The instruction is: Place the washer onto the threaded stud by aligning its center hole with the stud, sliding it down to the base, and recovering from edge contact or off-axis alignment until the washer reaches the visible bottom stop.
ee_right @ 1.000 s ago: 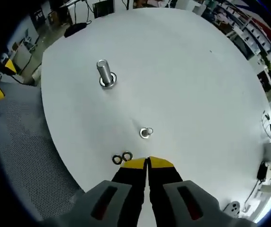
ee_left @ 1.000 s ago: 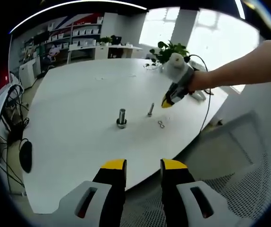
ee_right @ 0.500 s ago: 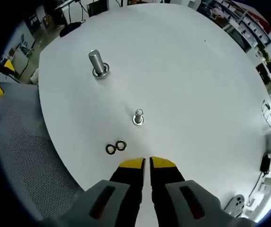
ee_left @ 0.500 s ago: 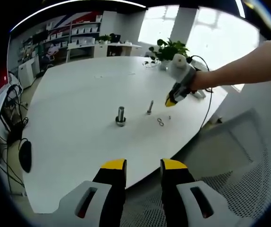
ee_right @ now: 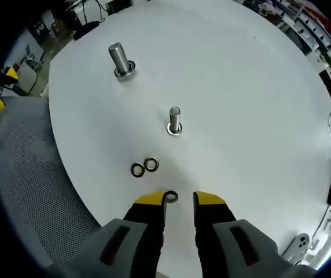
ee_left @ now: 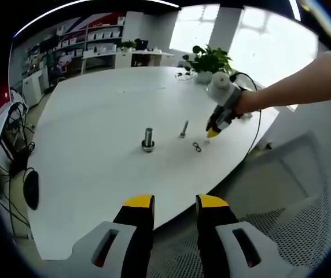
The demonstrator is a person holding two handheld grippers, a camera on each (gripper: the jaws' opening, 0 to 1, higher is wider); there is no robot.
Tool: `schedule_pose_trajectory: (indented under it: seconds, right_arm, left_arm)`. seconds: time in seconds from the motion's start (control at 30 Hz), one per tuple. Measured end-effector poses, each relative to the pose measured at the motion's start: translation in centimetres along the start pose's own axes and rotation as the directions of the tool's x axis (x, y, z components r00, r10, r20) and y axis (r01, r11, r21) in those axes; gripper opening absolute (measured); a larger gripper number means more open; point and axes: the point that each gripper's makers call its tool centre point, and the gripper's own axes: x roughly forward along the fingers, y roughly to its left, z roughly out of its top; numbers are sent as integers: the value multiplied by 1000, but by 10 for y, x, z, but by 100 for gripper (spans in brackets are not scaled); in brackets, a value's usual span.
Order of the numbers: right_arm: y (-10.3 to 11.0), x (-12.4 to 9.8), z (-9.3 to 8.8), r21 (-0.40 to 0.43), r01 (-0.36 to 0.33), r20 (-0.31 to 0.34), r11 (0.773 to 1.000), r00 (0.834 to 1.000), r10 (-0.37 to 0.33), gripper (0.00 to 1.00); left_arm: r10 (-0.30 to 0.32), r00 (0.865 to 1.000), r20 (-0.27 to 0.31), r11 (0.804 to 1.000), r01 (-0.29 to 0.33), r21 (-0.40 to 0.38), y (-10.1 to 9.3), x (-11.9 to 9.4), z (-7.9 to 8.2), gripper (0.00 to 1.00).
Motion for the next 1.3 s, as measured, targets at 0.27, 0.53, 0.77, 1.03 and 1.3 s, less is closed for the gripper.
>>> schedule_pose_trajectory:
  seconds: [0.27,0.53,0.77,1.03,1.3]
  right_arm:
    - [9,10,-12,-69,-26,-54,997,998,22,24]
    - [9,18,-13,-86,-27,-63,996,998,21,23]
    - [8,19,-12,-95,-40,-86,995,996,32,22]
    - [9,19,-12,-135,-38,-131,990,991,20,21]
    - [8,19,-10,-167,-31,-59,985,998,21,15]
  left_arm:
    - [0,1000,-4,1000,0,-2,0,0,-1,27]
    - [-1,1000,-12,1000,1,-3,0,1,-2,27]
    - [-1,1000,-12,1000,1,-4,0,1,-2,26]
    - [1,1000,-16,1000,-1,-4,0,1,-3,26]
    - [-2,1000,-16,1000,2,-3,0,1,-3,26]
